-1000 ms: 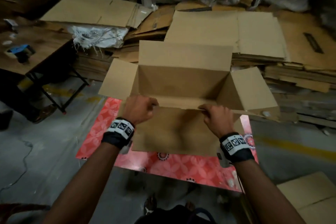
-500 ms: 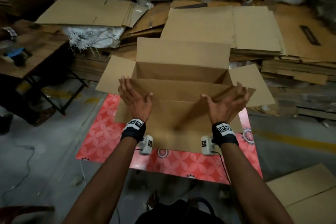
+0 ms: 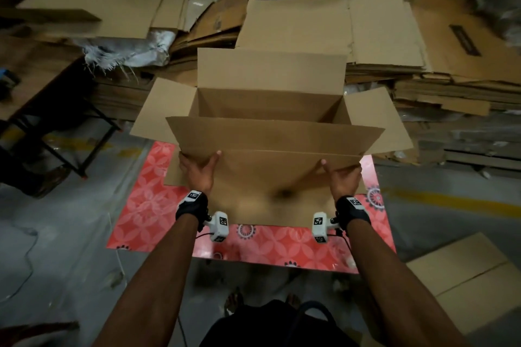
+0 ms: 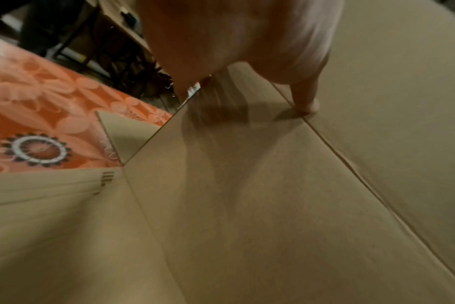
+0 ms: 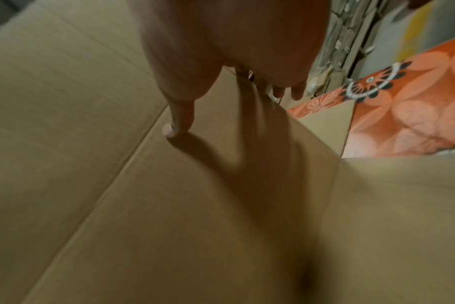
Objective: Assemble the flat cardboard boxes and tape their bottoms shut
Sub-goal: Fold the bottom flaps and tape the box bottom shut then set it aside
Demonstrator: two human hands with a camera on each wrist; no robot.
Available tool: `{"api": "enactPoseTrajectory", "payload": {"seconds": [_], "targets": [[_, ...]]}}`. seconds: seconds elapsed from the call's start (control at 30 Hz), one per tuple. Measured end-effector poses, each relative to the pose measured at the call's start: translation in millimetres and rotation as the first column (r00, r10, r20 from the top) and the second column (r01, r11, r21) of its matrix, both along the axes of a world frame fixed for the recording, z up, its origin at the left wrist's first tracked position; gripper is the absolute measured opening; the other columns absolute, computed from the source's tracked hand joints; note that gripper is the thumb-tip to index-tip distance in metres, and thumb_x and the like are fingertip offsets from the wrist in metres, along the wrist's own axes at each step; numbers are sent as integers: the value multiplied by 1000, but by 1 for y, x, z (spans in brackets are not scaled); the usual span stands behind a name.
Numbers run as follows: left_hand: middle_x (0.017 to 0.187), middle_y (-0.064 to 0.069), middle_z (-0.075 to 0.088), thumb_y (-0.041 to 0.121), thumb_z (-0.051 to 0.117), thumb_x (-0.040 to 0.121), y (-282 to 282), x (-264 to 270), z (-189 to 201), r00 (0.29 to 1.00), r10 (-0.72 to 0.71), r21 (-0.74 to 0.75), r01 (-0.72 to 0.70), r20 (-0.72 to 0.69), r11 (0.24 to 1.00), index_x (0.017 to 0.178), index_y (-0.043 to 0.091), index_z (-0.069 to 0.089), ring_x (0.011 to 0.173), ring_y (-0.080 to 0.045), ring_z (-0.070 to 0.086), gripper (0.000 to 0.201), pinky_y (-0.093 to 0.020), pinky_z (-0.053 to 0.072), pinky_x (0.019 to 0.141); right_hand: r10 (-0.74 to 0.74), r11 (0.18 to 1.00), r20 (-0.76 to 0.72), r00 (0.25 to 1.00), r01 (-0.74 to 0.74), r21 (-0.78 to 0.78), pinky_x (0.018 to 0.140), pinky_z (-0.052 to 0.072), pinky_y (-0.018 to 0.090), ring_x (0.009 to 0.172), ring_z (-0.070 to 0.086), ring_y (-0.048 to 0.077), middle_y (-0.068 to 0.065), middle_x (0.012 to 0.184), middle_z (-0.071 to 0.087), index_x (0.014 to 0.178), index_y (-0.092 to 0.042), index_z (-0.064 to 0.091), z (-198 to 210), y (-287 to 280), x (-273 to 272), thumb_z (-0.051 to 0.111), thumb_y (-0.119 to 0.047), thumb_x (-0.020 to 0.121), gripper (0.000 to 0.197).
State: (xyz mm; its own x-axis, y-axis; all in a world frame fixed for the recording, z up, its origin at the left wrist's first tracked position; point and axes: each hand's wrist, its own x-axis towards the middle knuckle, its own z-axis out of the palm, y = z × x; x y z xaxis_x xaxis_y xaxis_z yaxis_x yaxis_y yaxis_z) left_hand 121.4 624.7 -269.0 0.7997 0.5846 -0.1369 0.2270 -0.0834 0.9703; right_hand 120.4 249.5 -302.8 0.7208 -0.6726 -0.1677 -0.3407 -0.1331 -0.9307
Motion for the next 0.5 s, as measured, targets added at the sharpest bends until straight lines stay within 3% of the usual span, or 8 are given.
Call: {"api": "enactPoseTrajectory", "payload": {"seconds": [0.1, 0.2, 0.23, 0.33, 0.37, 0.43, 0.5], "targets": [[162, -16, 28, 46, 95, 65, 4, -4, -15, 997, -73, 47, 75, -39, 996, 162, 11, 4, 148, -28, 32, 138, -37, 29, 121, 15, 997, -71, 997, -20, -76, 108, 46, 45, 128, 56, 33, 17, 135, 61, 140, -7, 48, 7, 7, -7, 95, -56, 48, 115], [141, -7, 60, 58, 100, 45, 17, 4, -45, 991, -87, -67, 81, -100, 995, 155, 8, 17, 126, -21, 61, 147, -46, 46, 112, 42, 990, -191, 981, -66, -121, 106, 47, 44, 126, 56, 36, 20, 135, 59, 142, -3, 41, 2, 9, -10, 100, -43, 49, 117], [132, -5, 66, 55, 101, 43, 23, 8, -53, 987, -104, -102, 91, -122, 991, 148, 6, 27, 119, -21, 66, 138, -48, 49, 108, 50, 989, -221, 974, -79, -124, 106, 48, 45, 126, 57, 36, 20, 135, 59, 143, -3, 39, -6, 6, -8, 100, -44, 47, 121], [117, -7, 70, 13, 96, 64, 30, 4, -54, 974, -204, -142, 189, -101, 972, 128, 6, 45, 111, -22, 68, 83, -51, 49, 107, 46, 986, -262, 964, -85, -140, 100, 53, 49, 121, 60, 36, 19, 132, 61, 142, -2, 39, -46, -9, 2, 91, -59, 38, 130], [116, -7, 70, 7, 94, 66, 32, 5, -57, 970, -220, -134, 205, -102, 969, 122, 7, 49, 111, -23, 68, 72, -52, 49, 107, 46, 985, -268, 962, -88, -147, 99, 54, 50, 120, 60, 37, 19, 131, 61, 142, -2, 39, -48, -9, 3, 88, -61, 36, 131], [115, -6, 72, 16, 98, 60, 37, 8, -64, 962, -246, -140, 230, -115, 963, 122, 6, 50, 110, -20, 70, 78, -51, 51, 106, 51, 986, -289, 956, -94, -135, 101, 51, 50, 124, 56, 41, 22, 135, 57, 145, -1, 35, -27, 4, -5, 88, -58, 39, 132], [113, 1, 74, 35, 100, 48, 42, 16, -79, 966, -226, -125, 211, -123, 969, 134, 2, 43, 109, -15, 70, 108, -46, 52, 105, 38, 984, -301, 953, -89, -158, 108, 44, 50, 133, 47, 43, 25, 146, 46, 154, -2, 22, 10, 26, -15, 95, -42, 54, 130]]}}
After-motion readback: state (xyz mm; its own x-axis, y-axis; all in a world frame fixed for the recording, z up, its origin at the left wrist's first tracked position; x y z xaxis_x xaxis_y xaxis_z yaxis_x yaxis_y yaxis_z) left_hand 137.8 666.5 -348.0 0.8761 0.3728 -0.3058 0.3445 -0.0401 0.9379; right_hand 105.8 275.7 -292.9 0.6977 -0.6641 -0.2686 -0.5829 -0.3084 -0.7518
